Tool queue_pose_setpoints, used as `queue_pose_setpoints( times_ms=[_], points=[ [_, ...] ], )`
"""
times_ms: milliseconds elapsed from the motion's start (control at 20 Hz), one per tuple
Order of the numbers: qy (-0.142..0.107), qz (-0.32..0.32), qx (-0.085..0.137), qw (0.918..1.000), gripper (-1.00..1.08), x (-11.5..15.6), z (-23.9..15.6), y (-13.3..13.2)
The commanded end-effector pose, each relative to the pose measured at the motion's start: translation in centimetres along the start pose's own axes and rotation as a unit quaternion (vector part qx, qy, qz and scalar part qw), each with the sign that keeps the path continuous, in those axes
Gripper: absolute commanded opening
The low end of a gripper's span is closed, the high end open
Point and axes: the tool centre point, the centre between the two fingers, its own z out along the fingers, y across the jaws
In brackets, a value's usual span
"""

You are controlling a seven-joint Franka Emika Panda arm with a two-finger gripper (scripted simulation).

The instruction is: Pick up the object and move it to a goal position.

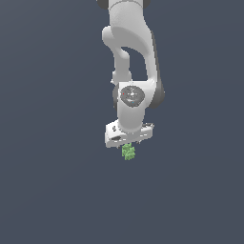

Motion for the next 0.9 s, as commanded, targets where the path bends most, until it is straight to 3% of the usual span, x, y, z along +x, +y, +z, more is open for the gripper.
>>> queue_pose_setpoints(
  times_ms=[0, 450, 850],
  points=[
    [0.003, -0.011, -0.002, 0.9999, 1.00, 0.5, 0.5, 0.0],
    [0.004, -0.015, -0.002, 0.9999, 1.00, 0.6, 1.4, 0.0],
    [0.004, -0.017, -0.003, 0.9999, 1.00, 0.6, 5.3, 0.0]
  ],
)
